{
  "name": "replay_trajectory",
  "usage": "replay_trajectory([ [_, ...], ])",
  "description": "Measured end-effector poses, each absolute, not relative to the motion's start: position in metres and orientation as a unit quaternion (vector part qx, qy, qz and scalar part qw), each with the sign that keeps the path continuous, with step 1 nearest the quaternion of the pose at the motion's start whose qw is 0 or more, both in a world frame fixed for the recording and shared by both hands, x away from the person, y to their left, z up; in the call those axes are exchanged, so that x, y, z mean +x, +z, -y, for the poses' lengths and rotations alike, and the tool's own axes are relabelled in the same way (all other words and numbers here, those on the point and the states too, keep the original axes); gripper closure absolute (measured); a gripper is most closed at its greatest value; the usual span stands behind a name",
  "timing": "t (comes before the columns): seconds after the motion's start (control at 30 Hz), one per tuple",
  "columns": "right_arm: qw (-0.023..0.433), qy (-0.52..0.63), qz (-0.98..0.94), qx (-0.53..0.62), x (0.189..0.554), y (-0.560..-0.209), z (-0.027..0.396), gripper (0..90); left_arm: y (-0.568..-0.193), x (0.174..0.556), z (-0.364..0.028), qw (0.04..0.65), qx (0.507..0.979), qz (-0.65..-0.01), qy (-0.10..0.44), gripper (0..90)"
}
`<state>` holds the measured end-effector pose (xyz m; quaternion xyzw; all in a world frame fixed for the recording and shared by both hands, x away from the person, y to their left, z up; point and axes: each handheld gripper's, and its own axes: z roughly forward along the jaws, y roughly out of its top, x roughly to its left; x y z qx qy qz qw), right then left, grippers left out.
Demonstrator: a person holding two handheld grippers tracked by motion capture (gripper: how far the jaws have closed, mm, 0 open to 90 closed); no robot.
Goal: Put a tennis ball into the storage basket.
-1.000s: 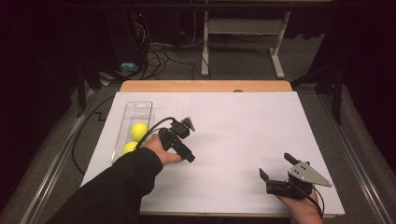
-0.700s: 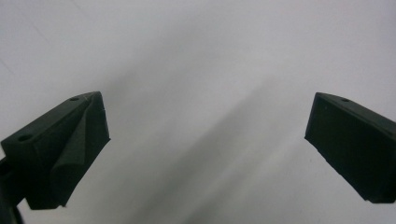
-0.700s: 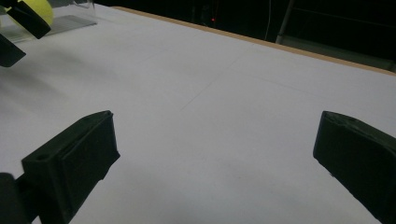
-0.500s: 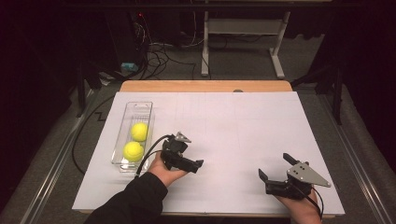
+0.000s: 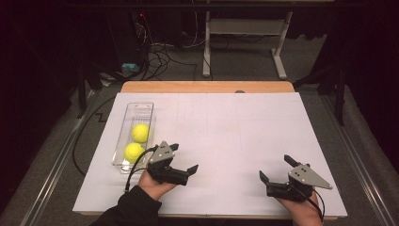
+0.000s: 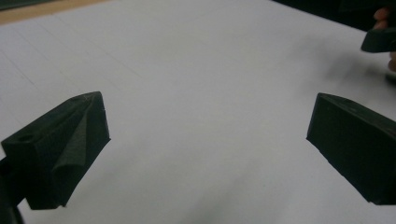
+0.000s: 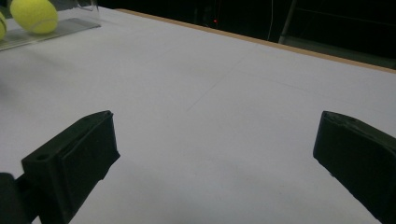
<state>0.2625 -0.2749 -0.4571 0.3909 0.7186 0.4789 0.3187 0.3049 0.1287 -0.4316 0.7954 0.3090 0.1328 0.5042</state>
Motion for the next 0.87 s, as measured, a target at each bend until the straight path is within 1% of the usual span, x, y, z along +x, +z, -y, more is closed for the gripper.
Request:
replay_trajectory([
  [0.03,0.320,0.480,-0.718,0.390,0.262,-0.457,0.275,0.0,-0.426,0.301,-0.138,0.519,0.787,-0.308,0.128,0.1],
  [0.1,0.321,0.480,-0.718,0.389,0.262,-0.457,0.275,0.0,-0.425,0.299,-0.143,0.525,0.783,-0.310,0.125,0.0],
  [0.17,0.320,0.482,-0.716,0.391,0.261,-0.456,0.275,0.0,-0.422,0.295,-0.160,0.538,0.770,-0.319,0.122,0.0],
  [0.23,0.322,0.483,-0.714,0.391,0.261,-0.455,0.276,0.0,-0.422,0.294,-0.166,0.540,0.767,-0.323,0.124,0.0],
  [0.27,0.322,0.485,-0.712,0.392,0.260,-0.454,0.276,0.0,-0.422,0.291,-0.179,0.535,0.766,-0.333,0.130,0.0],
  [0.3,0.322,0.485,-0.712,0.392,0.260,-0.454,0.276,0.0,-0.422,0.291,-0.179,0.535,0.766,-0.333,0.130,0.0],
  [0.37,0.324,0.489,-0.706,0.395,0.258,-0.452,0.279,0.0,-0.423,0.285,-0.199,0.531,0.758,-0.350,0.143,0.0],
  [0.4,0.325,0.492,-0.704,0.395,0.258,-0.451,0.280,0.0,-0.423,0.285,-0.199,0.531,0.758,-0.350,0.143,0.0],
  [0.43,0.326,0.492,-0.703,0.398,0.257,-0.450,0.281,0.0,-0.425,0.281,-0.211,0.533,0.750,-0.362,0.148,0.4],
  [0.47,0.326,0.492,-0.703,0.398,0.257,-0.450,0.281,0.0,-0.425,0.281,-0.211,0.533,0.750,-0.362,0.148,0.7],
  [0.53,0.328,0.495,-0.699,0.399,0.256,-0.449,0.282,0.0,-0.428,0.279,-0.227,0.537,0.737,-0.381,0.153,0.7],
  [0.63,0.327,0.493,-0.700,0.399,0.256,-0.450,0.282,0.0,-0.430,0.279,-0.236,0.541,0.726,-0.395,0.154,0.7],
  [0.87,0.330,0.493,-0.702,0.394,0.256,-0.448,0.281,0.0,-0.434,0.278,-0.236,0.529,0.737,-0.390,0.160,0.1],
])
